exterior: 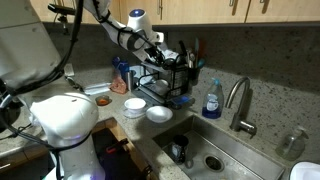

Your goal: Remove the grey lid from the dishrack and set it on top of the grey bowl on the left side of the counter

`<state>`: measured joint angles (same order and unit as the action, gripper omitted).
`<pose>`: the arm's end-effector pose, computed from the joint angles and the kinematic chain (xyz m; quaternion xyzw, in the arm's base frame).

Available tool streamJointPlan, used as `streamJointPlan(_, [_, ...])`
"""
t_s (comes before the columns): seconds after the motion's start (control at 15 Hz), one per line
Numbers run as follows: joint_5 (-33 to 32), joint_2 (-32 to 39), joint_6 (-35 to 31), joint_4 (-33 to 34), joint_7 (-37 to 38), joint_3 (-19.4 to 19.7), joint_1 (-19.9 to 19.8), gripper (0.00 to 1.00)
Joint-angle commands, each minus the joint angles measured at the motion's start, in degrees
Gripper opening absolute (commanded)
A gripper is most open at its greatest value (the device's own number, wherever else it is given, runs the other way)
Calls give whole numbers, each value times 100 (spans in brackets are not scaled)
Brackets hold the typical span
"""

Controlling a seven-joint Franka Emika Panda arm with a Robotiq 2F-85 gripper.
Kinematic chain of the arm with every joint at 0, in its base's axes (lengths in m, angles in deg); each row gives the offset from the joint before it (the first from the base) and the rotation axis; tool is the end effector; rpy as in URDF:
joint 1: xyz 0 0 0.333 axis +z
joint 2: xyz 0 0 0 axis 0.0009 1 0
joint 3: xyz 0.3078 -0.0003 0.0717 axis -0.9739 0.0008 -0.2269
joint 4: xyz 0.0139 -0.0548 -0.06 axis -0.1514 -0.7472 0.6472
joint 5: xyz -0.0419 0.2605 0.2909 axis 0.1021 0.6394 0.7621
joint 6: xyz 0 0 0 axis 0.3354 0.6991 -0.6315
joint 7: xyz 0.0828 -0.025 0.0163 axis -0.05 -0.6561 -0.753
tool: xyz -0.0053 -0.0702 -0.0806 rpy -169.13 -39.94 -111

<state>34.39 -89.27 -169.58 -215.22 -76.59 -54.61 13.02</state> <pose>0.4597 0.1950 0.4626 -0.9250 0.0410 -0.3288 0.1859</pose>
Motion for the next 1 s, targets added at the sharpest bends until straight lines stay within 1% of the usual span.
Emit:
streamJointPlan(0.0, [119, 302, -60, 417, 337, -60, 36, 100])
streamJointPlan(0.13, [154, 421, -158, 549, 451, -71, 50, 100])
streamJointPlan(0.2, [45, 472, -198, 607, 618, -10, 91, 100])
streamJointPlan(0.4, [-85, 612, -269, 733, 843, -16, -15, 100])
streamJointPlan(0.53, [-88, 716, -342, 805, 924, 1, -30, 98])
streamJointPlan(0.6, [-97, 770, -373, 837, 955, 11, -42, 94])
streamJointPlan(0.67, [-131, 817, -399, 860, 1022, 12, -65, 93])
streamJointPlan(0.73, [-207, 865, -401, 883, 1101, -38, -146, 91])
streamJointPlan(0.93, [-488, 984, -397, 932, 1373, -29, -264, 89])
